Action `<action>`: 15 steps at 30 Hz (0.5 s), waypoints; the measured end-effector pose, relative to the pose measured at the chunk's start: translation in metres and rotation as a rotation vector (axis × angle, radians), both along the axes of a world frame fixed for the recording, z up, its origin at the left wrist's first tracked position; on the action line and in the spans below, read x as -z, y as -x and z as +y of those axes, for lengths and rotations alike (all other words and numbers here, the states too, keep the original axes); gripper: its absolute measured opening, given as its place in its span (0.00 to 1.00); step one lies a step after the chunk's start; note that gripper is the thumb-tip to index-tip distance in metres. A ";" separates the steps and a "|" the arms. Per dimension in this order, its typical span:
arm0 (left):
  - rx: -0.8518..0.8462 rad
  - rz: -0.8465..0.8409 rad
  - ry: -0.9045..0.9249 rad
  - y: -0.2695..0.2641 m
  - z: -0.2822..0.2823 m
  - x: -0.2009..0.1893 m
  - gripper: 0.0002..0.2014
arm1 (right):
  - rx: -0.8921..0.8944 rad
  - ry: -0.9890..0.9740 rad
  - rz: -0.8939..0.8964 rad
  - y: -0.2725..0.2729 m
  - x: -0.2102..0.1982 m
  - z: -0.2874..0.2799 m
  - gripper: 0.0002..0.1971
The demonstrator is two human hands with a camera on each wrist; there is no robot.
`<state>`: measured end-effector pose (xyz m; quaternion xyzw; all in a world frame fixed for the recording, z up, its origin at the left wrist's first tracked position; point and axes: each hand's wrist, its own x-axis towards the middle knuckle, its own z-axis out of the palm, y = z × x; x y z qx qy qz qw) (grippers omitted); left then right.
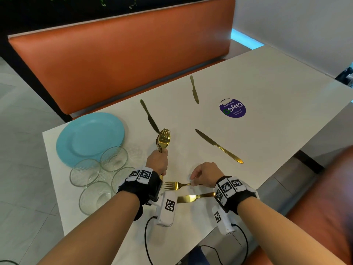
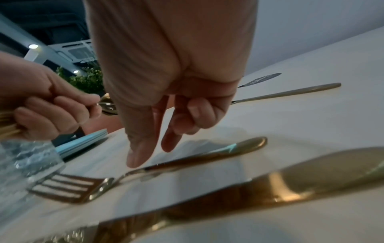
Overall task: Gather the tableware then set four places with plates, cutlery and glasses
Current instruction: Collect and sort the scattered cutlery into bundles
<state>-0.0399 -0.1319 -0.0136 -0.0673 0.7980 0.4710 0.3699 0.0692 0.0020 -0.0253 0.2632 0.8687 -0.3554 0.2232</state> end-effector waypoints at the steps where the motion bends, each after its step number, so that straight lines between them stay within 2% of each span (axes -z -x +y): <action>1: -0.005 0.004 -0.005 -0.001 -0.002 -0.001 0.17 | -0.010 -0.009 -0.005 0.000 0.002 -0.003 0.08; 7: -0.049 0.023 -0.069 -0.004 -0.009 -0.008 0.14 | -0.065 -0.099 -0.061 0.003 0.005 -0.011 0.07; 10: -0.052 0.057 -0.081 -0.003 -0.010 -0.010 0.14 | -0.038 -0.098 -0.064 0.006 0.001 -0.006 0.07; 12: -0.079 0.053 -0.117 -0.003 -0.009 -0.011 0.13 | 0.101 -0.006 -0.002 0.009 -0.006 0.002 0.03; 15: -0.109 0.029 -0.152 -0.002 -0.007 -0.012 0.11 | 0.477 0.351 0.133 0.016 -0.019 0.010 0.03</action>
